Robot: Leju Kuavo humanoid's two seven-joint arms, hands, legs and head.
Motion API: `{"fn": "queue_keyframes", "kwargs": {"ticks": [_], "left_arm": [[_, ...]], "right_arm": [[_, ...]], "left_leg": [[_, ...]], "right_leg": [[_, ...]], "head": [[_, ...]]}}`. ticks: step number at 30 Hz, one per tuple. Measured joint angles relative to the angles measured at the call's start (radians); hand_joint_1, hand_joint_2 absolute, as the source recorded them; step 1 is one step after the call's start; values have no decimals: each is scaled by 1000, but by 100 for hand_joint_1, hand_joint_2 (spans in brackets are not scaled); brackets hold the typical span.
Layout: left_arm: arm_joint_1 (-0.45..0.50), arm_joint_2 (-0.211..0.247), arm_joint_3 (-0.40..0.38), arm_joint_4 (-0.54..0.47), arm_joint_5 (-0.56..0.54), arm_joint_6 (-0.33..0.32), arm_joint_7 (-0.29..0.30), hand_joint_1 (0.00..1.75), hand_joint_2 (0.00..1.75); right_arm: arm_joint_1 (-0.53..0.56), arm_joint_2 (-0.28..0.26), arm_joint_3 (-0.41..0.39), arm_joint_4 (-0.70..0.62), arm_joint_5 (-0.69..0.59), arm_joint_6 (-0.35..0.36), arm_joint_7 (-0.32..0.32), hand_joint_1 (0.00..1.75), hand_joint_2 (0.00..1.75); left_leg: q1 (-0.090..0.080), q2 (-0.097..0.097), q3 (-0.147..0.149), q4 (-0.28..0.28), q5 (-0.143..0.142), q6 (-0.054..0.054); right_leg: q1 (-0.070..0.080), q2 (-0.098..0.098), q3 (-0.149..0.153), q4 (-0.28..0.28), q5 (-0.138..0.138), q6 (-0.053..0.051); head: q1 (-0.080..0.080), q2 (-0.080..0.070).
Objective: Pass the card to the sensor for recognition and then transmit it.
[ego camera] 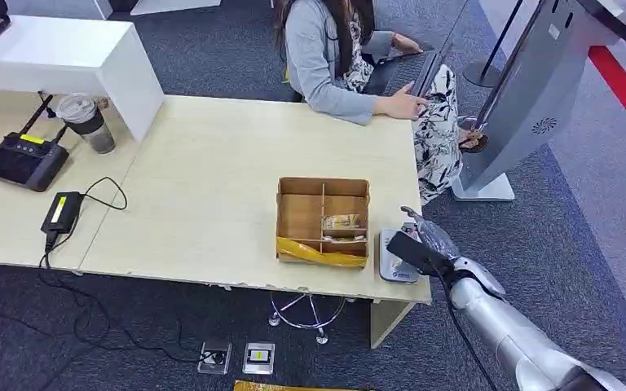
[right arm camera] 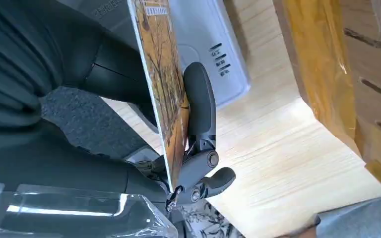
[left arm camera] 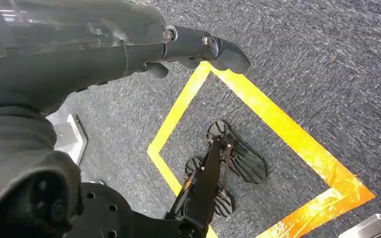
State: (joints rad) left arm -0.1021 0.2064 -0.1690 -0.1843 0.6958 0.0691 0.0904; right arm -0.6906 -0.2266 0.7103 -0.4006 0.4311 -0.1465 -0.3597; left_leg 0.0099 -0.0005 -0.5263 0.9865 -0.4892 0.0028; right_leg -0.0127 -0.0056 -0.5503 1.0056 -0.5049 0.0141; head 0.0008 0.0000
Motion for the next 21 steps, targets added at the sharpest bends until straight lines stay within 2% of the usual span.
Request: {"fn": "queue_keyframes", "kwargs": {"ticks": [21], "left_arm": [[0, 6, -15, 0, 15, 3, 0, 0, 0]], "right_arm": [[0, -32, -57, 40, -30, -19, 12, 175, 175]], "left_leg": [[0, 0, 0, 0, 0, 0]], "right_leg": [[0, 0, 0, 0, 0, 0]], "head": [[0, 0]]}}
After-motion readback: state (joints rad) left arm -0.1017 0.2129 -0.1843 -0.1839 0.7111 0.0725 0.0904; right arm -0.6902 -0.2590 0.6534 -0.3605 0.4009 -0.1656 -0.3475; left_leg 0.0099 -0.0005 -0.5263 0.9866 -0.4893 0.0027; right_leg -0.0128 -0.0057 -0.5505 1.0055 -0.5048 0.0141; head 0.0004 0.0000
